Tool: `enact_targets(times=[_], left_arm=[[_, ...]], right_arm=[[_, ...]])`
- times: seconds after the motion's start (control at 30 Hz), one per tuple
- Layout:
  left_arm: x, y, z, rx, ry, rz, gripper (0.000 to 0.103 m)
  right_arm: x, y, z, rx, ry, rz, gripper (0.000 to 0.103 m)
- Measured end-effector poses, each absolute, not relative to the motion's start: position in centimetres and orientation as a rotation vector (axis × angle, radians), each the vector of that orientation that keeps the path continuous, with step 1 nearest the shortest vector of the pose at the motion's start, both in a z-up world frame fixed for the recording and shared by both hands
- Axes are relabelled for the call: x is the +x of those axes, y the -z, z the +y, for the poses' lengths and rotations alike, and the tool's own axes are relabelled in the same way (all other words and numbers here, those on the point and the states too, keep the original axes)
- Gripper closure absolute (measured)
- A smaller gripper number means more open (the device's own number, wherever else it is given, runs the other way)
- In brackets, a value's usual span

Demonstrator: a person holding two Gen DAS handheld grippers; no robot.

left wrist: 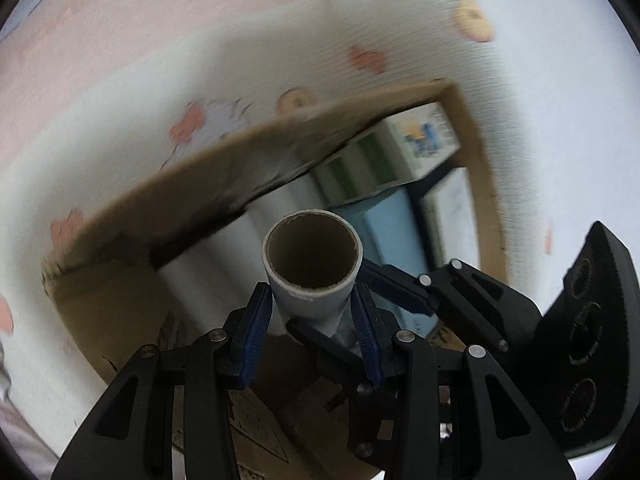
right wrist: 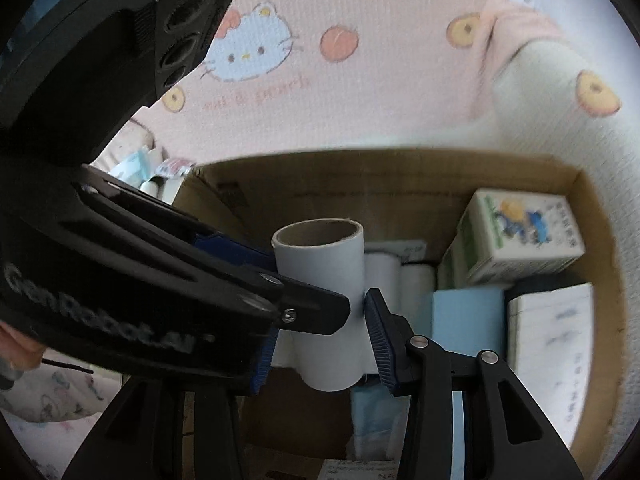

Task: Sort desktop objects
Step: 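Carry the upright tube with the left gripper over the cardboard box, then lower the tube into the box beside the standing tubes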

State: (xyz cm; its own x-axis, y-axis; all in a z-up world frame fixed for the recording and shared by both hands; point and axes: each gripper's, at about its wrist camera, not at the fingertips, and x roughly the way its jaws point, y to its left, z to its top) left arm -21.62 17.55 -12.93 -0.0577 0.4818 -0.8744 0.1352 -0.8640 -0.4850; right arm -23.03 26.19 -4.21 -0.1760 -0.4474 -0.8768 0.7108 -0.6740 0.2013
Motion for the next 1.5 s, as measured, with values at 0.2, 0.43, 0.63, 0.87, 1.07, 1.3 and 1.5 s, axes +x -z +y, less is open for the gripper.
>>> enact_targets(times=[0.2,0.43,0.63,0.87,1.07,1.3,1.5], left_arm=[[-21.8,14.0,17.3,-2.05,-2.04,-0.728,0.059],[-22.2,14.9,17.6,-2.142,-2.022,-0.698,0.058],[-22.1,14.2,18.0,-2.134,-2.057,-0.631,0.059],[-22.2,13.3,16.6,-2.176,-2.042,-0.751,0.06],[-21.9,13.1,17.4,-2.207,-2.067,-0.691,0.06],[-20.7,12.2,15.8,-2.241,-2.158,-0.707,0.055],[-20.5,11.9,14.3,-2.176,-2.148,-0.797,0.056]], right_arm=[[-24.1,5.8,25.9,1.392,1.835,0.238,0.064],[-23.9,6.8,25.8,1.461,1.805,0.193,0.064],[-23.6,6.8,25.8,1.47,1.786,0.135,0.064],[-23.8,6.7,25.4,1.495,1.745,0.062,0.064],[-23.6,7.6,24.8,1.541,1.712,0.0,0.064],[-22.8,8.9,23.1,1.608,1.662,0.009,0.064],[-20.7,8.7,22.4,1.626,1.661,0.039,0.064]])
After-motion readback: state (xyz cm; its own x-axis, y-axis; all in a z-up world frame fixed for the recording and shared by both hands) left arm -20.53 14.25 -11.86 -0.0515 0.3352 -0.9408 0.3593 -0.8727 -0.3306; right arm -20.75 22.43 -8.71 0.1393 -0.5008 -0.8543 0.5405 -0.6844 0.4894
